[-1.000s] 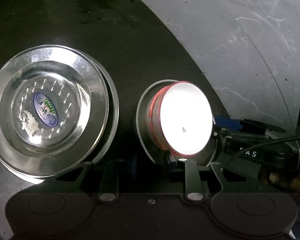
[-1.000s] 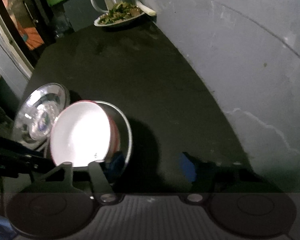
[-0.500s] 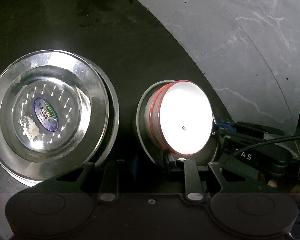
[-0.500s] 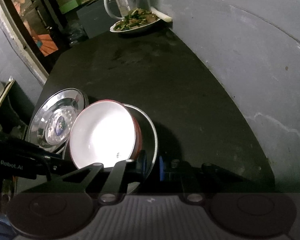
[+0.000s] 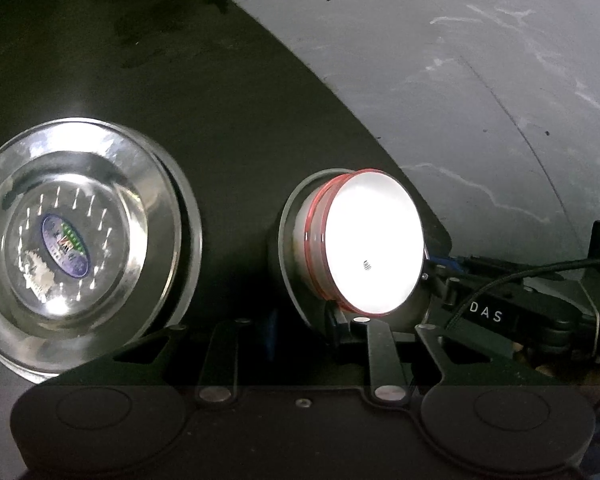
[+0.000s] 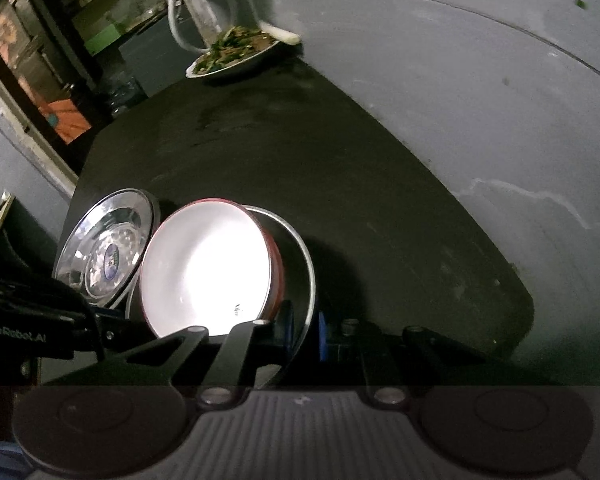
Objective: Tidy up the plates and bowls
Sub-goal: 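Grip the steel bowl rim of the bowl stack with both tools, then lift the steel bowl stack with both tools and carry it over the plates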
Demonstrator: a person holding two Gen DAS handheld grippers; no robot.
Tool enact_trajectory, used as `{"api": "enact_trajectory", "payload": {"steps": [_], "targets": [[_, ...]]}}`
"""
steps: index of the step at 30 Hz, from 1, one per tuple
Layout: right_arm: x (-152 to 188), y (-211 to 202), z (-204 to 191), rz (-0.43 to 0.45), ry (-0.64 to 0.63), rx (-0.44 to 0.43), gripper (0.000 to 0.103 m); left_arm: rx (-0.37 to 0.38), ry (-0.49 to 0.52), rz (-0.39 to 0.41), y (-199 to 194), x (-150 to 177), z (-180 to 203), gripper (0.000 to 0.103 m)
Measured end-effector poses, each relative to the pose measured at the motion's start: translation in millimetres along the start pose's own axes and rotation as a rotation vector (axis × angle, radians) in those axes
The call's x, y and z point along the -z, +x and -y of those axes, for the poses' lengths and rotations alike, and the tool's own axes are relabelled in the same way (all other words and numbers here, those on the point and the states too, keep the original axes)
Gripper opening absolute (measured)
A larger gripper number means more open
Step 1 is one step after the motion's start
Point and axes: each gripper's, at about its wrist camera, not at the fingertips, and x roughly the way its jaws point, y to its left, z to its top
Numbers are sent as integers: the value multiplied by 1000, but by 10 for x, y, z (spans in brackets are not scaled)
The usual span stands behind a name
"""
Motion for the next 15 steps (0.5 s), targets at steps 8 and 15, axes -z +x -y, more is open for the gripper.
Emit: {"api": "enact_trajectory", "payload": {"steps": [8,15], "targets": [[-22,-106,-6,32,20,11,13,8,20,54,-135,-5,-23,25],[-128,-119,-130,58,0,-8,13,-5,10,115,-348,4,-121,25]]}}
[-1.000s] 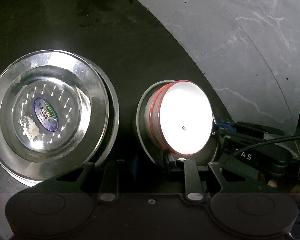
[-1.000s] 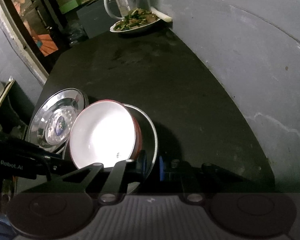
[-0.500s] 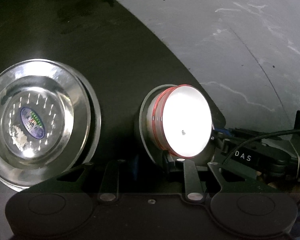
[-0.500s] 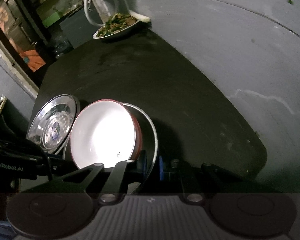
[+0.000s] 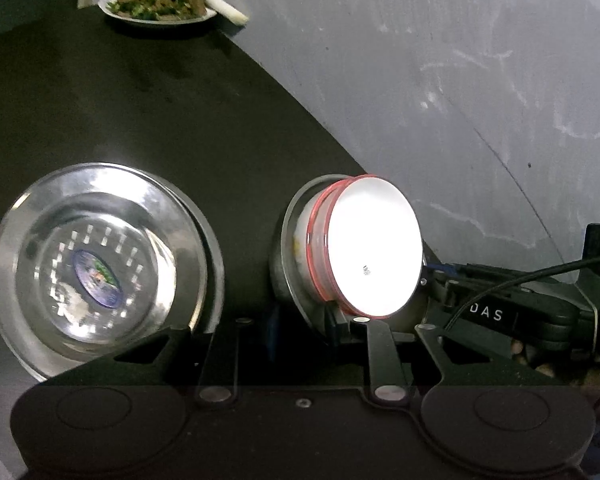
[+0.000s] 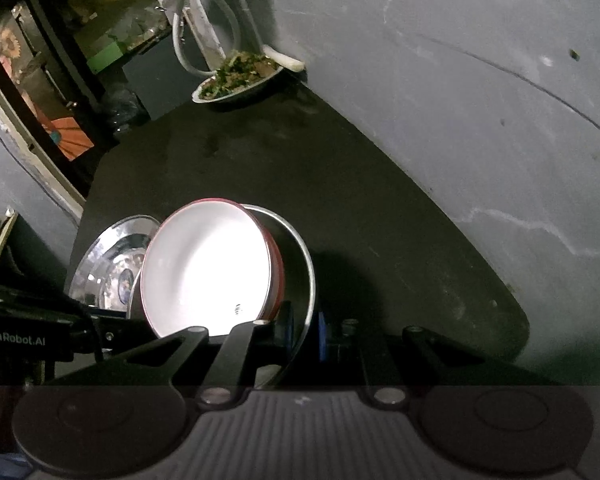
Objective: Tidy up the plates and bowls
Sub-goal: 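Lift the steel bowl stack with both tools and carry it over the plates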
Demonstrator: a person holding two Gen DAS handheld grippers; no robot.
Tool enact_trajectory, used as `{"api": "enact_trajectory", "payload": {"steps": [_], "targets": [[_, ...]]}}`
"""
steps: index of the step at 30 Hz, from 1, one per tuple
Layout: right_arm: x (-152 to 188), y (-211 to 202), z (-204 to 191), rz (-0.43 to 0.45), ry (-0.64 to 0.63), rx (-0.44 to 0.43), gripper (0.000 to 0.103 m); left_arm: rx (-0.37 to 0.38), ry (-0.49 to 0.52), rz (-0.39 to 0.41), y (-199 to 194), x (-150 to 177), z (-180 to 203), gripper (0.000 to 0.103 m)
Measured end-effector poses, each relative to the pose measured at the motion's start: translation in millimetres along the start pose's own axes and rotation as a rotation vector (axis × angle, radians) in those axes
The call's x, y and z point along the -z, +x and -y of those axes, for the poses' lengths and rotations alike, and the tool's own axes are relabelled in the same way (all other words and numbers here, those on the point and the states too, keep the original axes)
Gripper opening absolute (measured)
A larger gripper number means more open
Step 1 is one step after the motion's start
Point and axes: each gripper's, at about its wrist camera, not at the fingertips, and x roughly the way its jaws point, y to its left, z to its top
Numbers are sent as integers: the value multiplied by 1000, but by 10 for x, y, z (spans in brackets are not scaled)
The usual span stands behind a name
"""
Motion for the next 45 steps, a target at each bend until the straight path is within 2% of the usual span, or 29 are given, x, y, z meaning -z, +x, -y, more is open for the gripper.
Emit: {"api": "enact_trajectory", "payload": {"steps": [8,25,36,45], "targets": [[-154,38,-202,16,-29,-59,13,-31,-50,60,-256,34,-174,25],[-377,293,-652,-7,-135,-157,13,-114,-183,124,-559,128,-524,24],[-490,602,-1089,-37,-217,-249,13,-199,-296,159,-828,286,-878,24],[-499,835,-1382,-77,-274,-301,13,-238,-375,167,-868,359,-1072,24]]}}
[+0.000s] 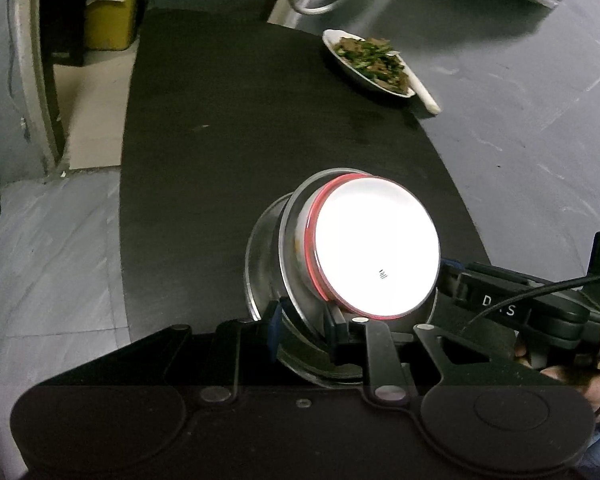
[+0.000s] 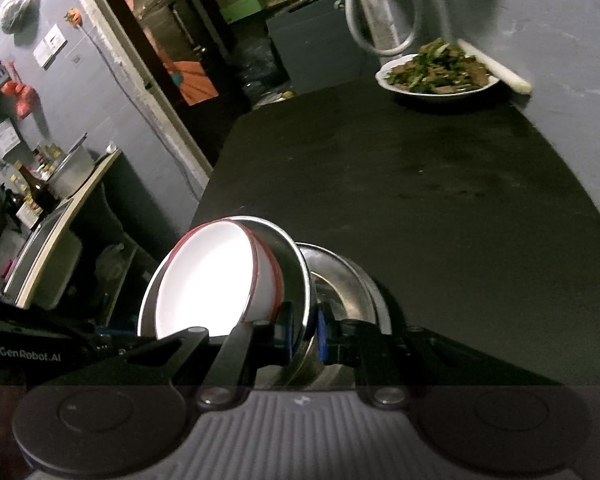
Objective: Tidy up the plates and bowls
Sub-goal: 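Lift the steel bowl stack with both tools and carry it over the plates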
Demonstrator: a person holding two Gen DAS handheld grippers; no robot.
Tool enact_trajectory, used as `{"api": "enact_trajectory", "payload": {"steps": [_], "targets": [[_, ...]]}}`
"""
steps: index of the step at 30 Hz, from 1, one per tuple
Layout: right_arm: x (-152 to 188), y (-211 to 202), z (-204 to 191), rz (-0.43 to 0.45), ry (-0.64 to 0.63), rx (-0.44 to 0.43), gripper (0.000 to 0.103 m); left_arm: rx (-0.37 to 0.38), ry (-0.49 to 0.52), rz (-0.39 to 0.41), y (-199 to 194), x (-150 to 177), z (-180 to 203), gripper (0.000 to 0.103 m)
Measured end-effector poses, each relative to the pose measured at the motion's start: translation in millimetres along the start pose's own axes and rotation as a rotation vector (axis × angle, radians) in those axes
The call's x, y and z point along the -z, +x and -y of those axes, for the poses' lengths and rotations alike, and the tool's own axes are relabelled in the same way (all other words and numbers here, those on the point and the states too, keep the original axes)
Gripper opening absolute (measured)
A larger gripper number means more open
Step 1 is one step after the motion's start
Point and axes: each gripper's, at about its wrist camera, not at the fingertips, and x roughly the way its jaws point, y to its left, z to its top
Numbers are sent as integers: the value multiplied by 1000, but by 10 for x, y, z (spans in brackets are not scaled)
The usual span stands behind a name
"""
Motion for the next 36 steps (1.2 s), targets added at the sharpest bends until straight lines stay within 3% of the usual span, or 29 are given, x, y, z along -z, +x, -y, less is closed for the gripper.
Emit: {"api": "enact_trajectory", "payload": {"steps": [13,36], "targets": [[-61,192,-33,-33,-17,1,13,-23,-45,-39,189,-50,-52,24],[46,149,10,-74,33,48,13,-28,-9,-92,297,-100,63,24]]}}
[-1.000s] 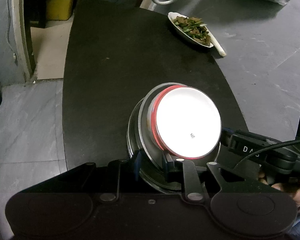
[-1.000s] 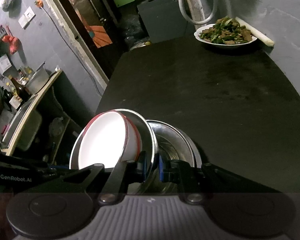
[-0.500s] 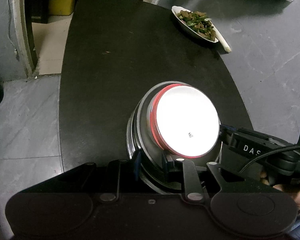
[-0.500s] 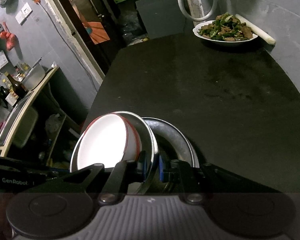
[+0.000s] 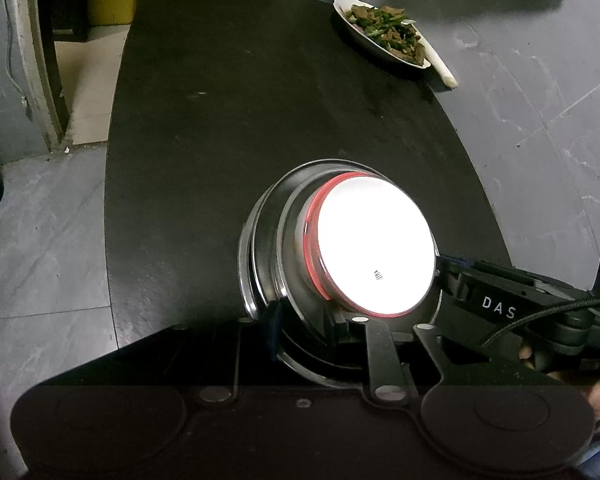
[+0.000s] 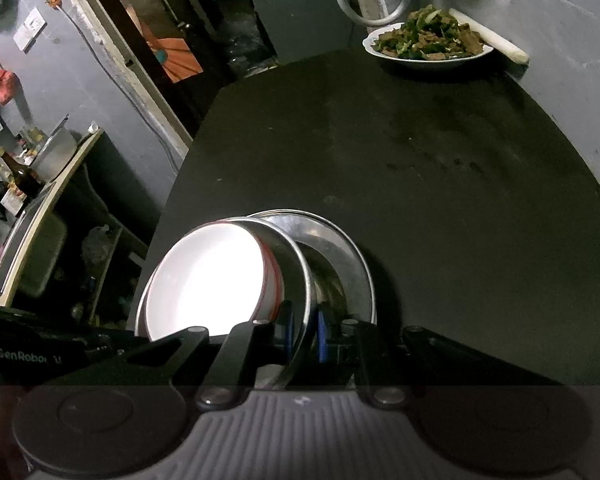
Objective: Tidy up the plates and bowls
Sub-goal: 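Lift the steel bowl stack with both tools and carry it over the plates, then lower the steel bowl stack onto the steel plate stack with both tools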
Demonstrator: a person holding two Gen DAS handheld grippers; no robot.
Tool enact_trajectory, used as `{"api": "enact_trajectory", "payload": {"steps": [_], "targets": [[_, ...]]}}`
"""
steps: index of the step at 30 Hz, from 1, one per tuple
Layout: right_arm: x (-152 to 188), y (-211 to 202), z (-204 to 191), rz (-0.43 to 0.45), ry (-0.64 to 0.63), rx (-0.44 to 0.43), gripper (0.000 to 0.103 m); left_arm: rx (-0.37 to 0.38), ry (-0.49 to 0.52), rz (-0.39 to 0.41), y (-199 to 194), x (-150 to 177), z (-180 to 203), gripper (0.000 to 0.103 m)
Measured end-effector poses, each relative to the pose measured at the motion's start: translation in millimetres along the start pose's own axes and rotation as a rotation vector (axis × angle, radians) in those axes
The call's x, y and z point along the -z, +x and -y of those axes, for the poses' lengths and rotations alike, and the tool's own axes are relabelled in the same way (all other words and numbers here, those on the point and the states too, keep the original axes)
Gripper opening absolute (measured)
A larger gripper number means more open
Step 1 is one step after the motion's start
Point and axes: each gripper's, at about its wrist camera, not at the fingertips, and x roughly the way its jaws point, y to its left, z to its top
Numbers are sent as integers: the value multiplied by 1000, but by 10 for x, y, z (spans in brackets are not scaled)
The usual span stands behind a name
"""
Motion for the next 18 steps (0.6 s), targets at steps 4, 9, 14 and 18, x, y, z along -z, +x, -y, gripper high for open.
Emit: {"api": "enact_trajectory", "payload": {"steps": [4,9,14,18], "targets": [[-21,1,-10,-3,-4,4,13,-1,-1,8,7,-27,10,23],[-66,-13,-22,12,-5,12,13,-3,7,12,-5,-44,18,23],[-59,-10,-2,9,1,20,14,-8,6,6,19,-29,20,23],[-30,-10,14,13,12,21,13,-13,10,12,19,-30,30,22]]}}
